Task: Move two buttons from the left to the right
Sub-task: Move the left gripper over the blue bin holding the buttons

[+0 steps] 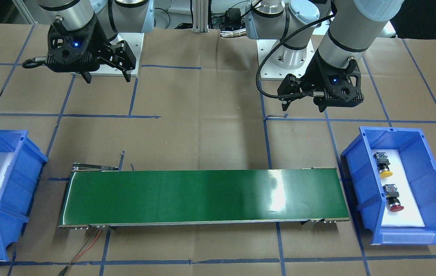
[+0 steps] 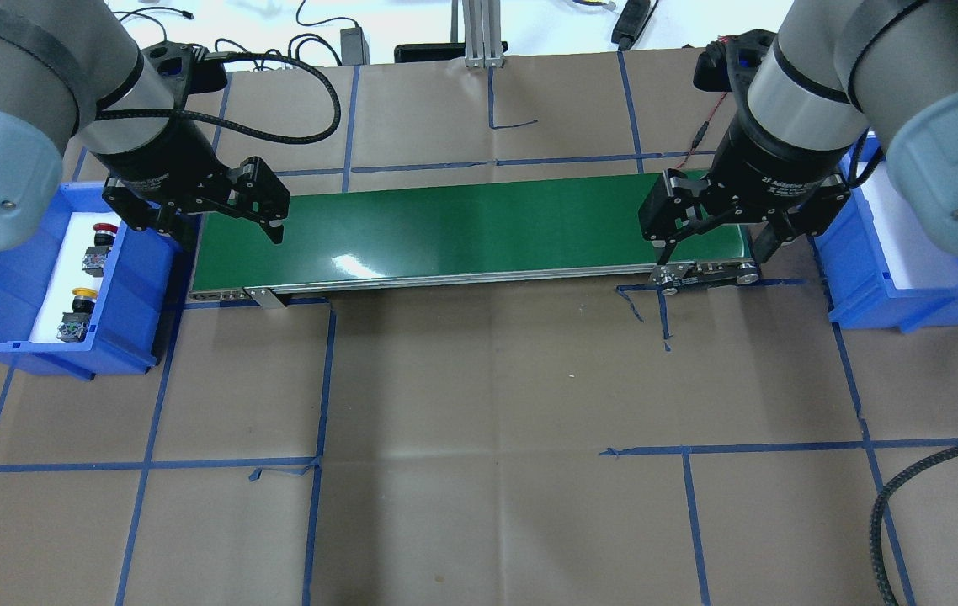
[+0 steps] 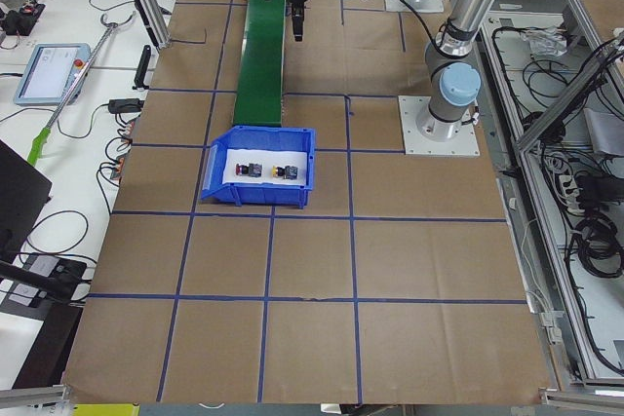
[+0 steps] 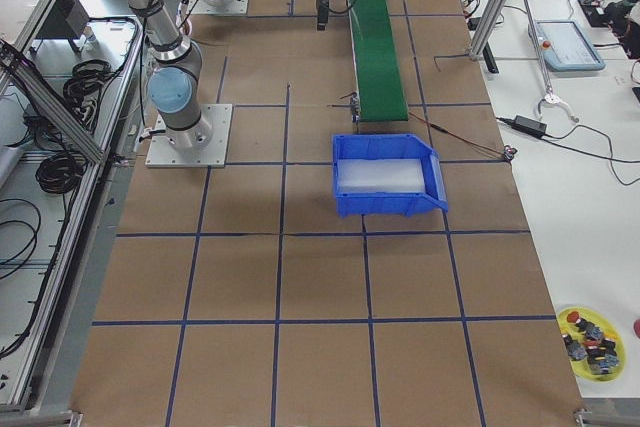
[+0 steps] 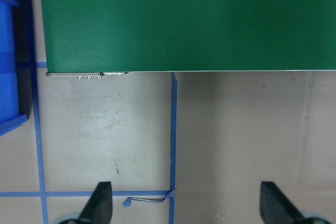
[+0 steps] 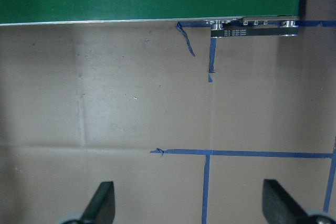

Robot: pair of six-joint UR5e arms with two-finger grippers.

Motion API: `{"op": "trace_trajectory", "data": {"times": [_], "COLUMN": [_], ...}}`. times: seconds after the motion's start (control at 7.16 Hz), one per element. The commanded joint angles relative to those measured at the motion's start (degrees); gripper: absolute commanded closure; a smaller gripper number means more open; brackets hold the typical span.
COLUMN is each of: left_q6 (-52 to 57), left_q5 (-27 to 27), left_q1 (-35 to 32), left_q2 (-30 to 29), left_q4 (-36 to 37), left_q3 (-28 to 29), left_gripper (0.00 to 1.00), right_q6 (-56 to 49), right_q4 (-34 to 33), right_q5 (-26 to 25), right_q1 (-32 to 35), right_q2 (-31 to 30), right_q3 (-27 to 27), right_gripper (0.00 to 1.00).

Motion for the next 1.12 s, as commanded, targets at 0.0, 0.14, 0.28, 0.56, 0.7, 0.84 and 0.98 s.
{"op": "trace_trajectory", "data": {"times": [0.0,0.14,0.28,0.56,0.7,0.84,0.98], "left_q6": [0.3,1.0,1.2,4.5,7.7,12.0,18.1], "left_q5": [-0.1,-0.1,0.0,-0.1,-0.2,-0.2,0.2], "left_q1": [0.0,0.4,0.9,6.6,12.2,16.8,20.0], "left_q2": [0.6,0.7,0.5,0.1,-0.2,-0.3,-0.4], "left_q4": [0.3,0.4,0.6,0.8,0.7,0.5,0.5], "left_q3": [-0.9,-0.9,-0.9,0.0,0.7,0.6,0.4], "left_gripper": [0.00,0.00,0.00,0.00,0.00,0.00,0.00], "right_q6": [0.0,0.0,0.0,0.0,0.0,0.0,0.0], "right_q4": [-0.1,-0.2,-0.3,-0.3,-0.3,-0.3,-0.4], "right_q5": [-0.1,0.0,0.0,0.0,0.0,-0.1,-0.1], "right_q1": [0.0,0.0,0.0,0.0,0.0,0.0,0.0], "right_q2": [0.0,0.0,-0.1,-0.1,0.0,-0.1,0.0], "right_q3": [0.0,0.0,-0.1,-0.1,-0.2,-0.2,-0.2], "right_gripper": [0.00,0.00,0.00,0.00,0.00,0.00,0.00]}}
